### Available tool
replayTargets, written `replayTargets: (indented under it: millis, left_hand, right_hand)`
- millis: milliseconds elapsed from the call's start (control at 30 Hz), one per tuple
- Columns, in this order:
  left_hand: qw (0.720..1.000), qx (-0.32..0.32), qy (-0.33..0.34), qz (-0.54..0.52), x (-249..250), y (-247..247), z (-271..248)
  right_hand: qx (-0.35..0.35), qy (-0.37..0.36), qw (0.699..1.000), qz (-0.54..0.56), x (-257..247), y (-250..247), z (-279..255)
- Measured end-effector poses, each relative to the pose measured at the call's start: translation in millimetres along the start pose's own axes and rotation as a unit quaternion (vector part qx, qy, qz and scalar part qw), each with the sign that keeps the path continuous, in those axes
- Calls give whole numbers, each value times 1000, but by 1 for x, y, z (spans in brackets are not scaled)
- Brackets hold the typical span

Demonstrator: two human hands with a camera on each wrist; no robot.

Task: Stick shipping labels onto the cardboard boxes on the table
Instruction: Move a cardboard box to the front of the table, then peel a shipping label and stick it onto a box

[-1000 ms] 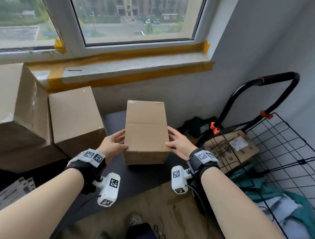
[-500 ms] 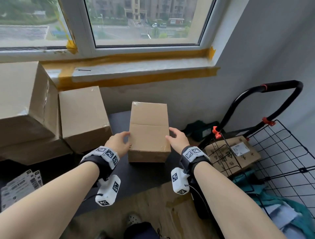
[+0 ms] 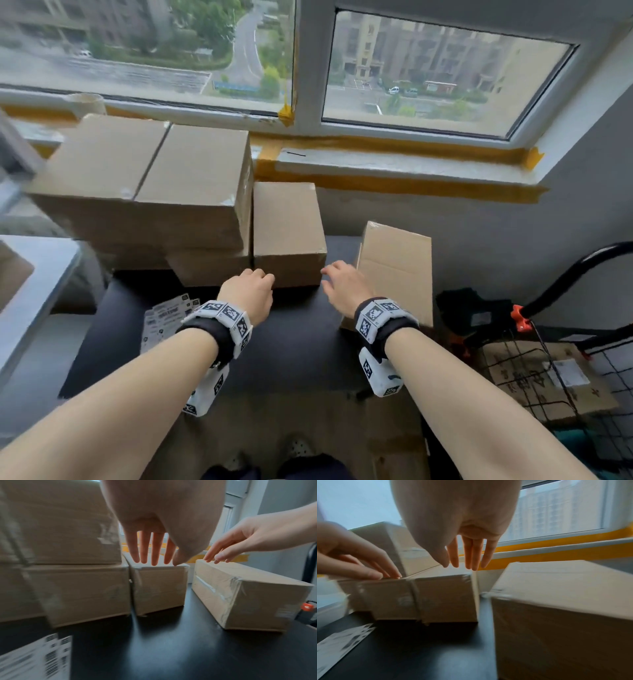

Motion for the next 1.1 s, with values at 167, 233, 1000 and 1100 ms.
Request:
replayTargets:
  millis: [167, 233, 1000, 1100]
  left_hand:
    - [997, -22, -74, -16, -69, 18, -45]
    - [993, -38, -108, -25, -96, 28, -64]
    - [975, -117, -92, -163, -204, 149, -110]
    - [978, -122, -70, -154, -203, 155, -107]
  right_hand:
    - [-57, -87, 994, -46, -78, 36, 23]
    - [-83, -108, 989, -49, -104, 53, 29]
    - [-213, -138, 967, 9, -212, 205, 74]
    - [-207, -150, 967, 3, -212, 206, 75]
Point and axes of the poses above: each hand's wrist, its own z-axis towards the middle knuckle, its own y-axis out of the palm, x = y × z, the point moved 2 cm from there along z, towards the middle knuckle, and after that the axes turned 5 degrees about -x, right-handed, at the moved point
